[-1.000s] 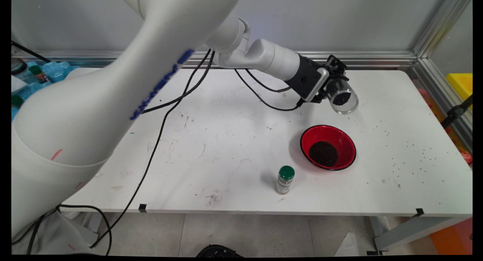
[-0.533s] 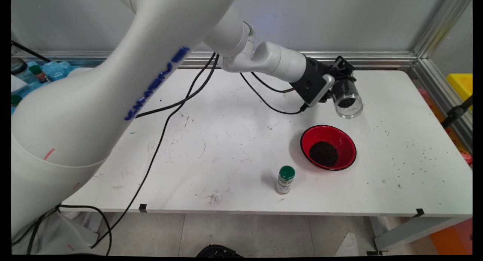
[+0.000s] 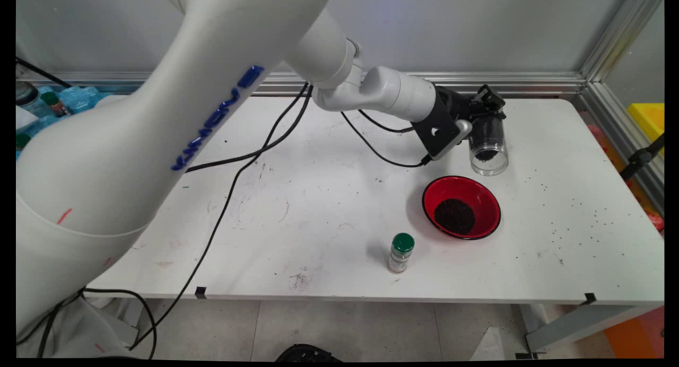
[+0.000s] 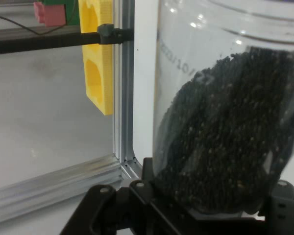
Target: Pour the black seasoning powder in the red bowl
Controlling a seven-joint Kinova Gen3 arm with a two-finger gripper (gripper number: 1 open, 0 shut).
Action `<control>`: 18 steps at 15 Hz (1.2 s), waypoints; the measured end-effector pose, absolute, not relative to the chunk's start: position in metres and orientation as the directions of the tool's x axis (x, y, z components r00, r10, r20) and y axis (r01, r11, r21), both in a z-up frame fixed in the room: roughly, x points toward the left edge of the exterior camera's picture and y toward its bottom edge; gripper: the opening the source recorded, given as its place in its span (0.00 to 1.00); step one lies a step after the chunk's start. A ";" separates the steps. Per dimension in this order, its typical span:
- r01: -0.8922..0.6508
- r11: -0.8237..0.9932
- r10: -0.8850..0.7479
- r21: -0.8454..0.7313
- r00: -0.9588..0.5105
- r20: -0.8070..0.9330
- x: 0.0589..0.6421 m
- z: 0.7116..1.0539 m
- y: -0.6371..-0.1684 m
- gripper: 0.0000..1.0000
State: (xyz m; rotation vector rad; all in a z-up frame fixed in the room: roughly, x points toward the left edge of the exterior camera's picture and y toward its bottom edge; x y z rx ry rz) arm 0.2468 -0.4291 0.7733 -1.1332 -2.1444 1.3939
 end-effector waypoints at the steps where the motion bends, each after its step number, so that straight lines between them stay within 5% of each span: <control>1: 0.444 0.189 0.772 -0.876 -0.619 -0.147 0.247 0.772 -0.428 0.00; 18: 0.584 -0.052 0.775 -0.810 -0.488 -0.402 0.252 0.757 -0.410 0.00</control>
